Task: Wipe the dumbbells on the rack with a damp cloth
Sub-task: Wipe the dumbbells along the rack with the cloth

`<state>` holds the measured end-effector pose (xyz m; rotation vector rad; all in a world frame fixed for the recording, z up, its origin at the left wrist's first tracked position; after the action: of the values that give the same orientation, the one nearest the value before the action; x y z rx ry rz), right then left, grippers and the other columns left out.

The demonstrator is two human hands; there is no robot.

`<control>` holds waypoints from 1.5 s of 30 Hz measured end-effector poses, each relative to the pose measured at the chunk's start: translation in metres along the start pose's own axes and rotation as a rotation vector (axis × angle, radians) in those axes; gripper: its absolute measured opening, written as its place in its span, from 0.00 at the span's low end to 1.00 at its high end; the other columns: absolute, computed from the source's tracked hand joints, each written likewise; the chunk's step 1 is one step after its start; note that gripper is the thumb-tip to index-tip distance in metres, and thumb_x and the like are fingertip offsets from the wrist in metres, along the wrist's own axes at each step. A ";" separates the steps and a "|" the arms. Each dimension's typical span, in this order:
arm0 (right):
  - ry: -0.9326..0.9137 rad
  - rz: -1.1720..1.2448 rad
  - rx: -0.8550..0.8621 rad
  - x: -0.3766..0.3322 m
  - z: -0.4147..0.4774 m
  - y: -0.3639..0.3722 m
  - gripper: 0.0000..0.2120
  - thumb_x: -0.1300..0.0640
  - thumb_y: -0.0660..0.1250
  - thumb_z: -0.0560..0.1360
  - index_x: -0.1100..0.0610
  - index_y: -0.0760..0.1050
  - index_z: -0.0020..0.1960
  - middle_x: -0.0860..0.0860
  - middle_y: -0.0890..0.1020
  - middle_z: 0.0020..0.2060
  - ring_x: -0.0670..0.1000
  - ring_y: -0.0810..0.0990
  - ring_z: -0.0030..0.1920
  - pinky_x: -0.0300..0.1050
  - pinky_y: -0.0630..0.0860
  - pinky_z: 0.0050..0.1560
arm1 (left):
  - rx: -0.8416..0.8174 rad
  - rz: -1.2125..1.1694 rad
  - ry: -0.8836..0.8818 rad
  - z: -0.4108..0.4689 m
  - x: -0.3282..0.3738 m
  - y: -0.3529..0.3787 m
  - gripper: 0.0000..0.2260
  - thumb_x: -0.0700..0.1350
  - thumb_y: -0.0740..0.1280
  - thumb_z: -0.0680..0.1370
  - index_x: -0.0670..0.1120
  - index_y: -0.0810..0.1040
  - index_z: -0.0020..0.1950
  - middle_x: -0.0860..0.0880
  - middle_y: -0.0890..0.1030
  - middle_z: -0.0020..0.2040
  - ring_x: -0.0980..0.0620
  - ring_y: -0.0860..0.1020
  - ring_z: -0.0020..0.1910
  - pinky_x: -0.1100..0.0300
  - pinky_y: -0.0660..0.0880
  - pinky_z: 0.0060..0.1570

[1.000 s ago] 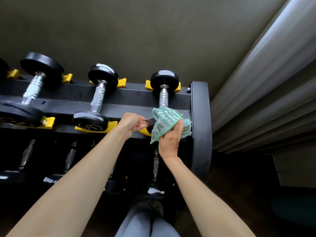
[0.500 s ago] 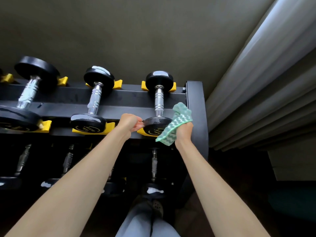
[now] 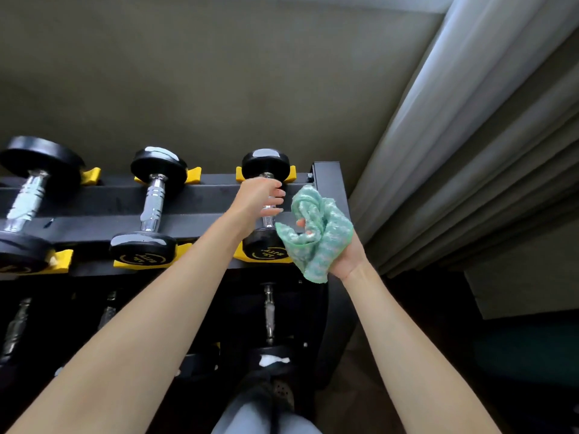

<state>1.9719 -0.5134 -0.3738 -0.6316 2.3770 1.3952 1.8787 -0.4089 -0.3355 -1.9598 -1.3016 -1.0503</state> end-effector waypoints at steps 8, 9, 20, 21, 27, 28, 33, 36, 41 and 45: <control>0.180 -0.288 0.129 0.003 0.003 -0.023 0.09 0.53 0.71 0.70 0.58 0.75 0.38 0.50 0.78 0.25 0.46 0.77 0.25 0.37 0.75 0.26 | -0.372 0.459 0.144 -0.014 0.007 0.037 0.05 0.43 0.69 0.75 0.46 0.82 0.49 0.50 0.82 0.44 0.54 0.78 0.45 0.62 0.73 0.43; 0.165 -0.306 0.193 0.000 0.006 -0.029 0.10 0.54 0.63 0.76 0.59 0.75 0.40 0.50 0.80 0.25 0.46 0.79 0.25 0.36 0.77 0.26 | -0.359 0.430 0.152 -0.014 0.007 0.034 0.04 0.40 0.69 0.74 0.44 0.82 0.48 0.49 0.81 0.43 0.54 0.78 0.44 0.64 0.74 0.40; 0.038 -0.367 0.007 -0.032 0.032 0.007 0.20 0.56 0.69 0.69 0.55 0.71 0.61 0.54 0.79 0.51 0.53 0.80 0.48 0.48 0.79 0.47 | 0.137 0.500 0.393 0.018 0.040 -0.021 0.01 0.39 0.59 0.78 0.44 0.68 0.48 0.52 0.70 0.38 0.53 0.69 0.39 0.62 0.67 0.33; 0.046 -0.506 0.019 -0.035 0.037 0.010 0.20 0.59 0.70 0.68 0.53 0.71 0.59 0.53 0.78 0.50 0.52 0.80 0.47 0.47 0.79 0.44 | 0.158 0.520 0.397 0.023 0.042 -0.026 0.01 0.39 0.59 0.77 0.44 0.67 0.47 0.51 0.70 0.37 0.53 0.69 0.38 0.61 0.67 0.33; -0.126 -0.824 0.333 -0.058 0.093 0.007 0.14 0.68 0.70 0.68 0.55 0.69 0.46 0.53 0.77 0.44 0.51 0.76 0.41 0.44 0.72 0.41 | 0.267 0.535 0.324 0.067 0.033 -0.061 0.10 0.35 0.59 0.75 0.48 0.64 0.39 0.49 0.72 0.36 0.40 0.77 0.45 0.46 0.76 0.46; -0.175 -0.860 0.371 -0.059 0.101 0.006 0.13 0.68 0.70 0.68 0.55 0.69 0.44 0.53 0.77 0.42 0.50 0.75 0.40 0.42 0.71 0.39 | 0.282 0.536 0.301 0.076 0.027 -0.064 0.10 0.34 0.58 0.75 0.48 0.64 0.39 0.48 0.72 0.37 0.38 0.77 0.46 0.44 0.76 0.47; -0.348 -0.992 0.593 -0.054 0.122 -0.011 0.03 0.60 0.69 0.72 0.54 0.76 0.45 0.53 0.79 0.45 0.48 0.74 0.42 0.39 0.69 0.41 | 0.364 0.537 0.207 0.103 -0.007 -0.070 0.08 0.31 0.55 0.75 0.43 0.67 0.45 0.45 0.72 0.48 0.45 0.70 0.46 0.55 0.67 0.43; -0.320 -1.205 0.719 -0.052 0.125 -0.018 0.09 0.56 0.66 0.75 0.56 0.82 0.52 0.52 0.82 0.46 0.48 0.75 0.46 0.44 0.72 0.47 | 0.292 0.481 0.138 0.108 -0.020 -0.057 0.08 0.34 0.55 0.77 0.44 0.70 0.47 0.47 0.72 0.47 0.48 0.70 0.46 0.58 0.66 0.41; 0.022 -0.478 0.442 -0.005 0.139 -0.015 0.13 0.55 0.58 0.79 0.57 0.74 0.60 0.56 0.81 0.53 0.54 0.80 0.49 0.51 0.78 0.48 | 0.105 -0.146 -0.156 0.106 -0.045 -0.034 0.09 0.44 0.56 0.78 0.44 0.72 0.41 0.44 0.80 0.40 0.47 0.79 0.38 0.57 0.78 0.37; 0.011 -0.521 0.283 -0.004 0.141 -0.006 0.09 0.53 0.59 0.80 0.56 0.71 0.57 0.56 0.79 0.55 0.54 0.80 0.52 0.53 0.78 0.50 | -0.015 0.033 -0.099 0.107 -0.037 -0.029 0.07 0.46 0.63 0.78 0.43 0.76 0.45 0.42 0.82 0.48 0.43 0.81 0.48 0.52 0.79 0.47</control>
<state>1.9853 -0.3910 -0.4439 -1.0745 2.1398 0.8199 1.8753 -0.3323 -0.4233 -2.0606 -1.3125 -0.9598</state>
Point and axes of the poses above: each hand's wrist, its own z-axis towards the middle knuckle, its own y-axis out of the palm, x = y × z, the point moved 9 cm from there along z, towards the middle knuckle
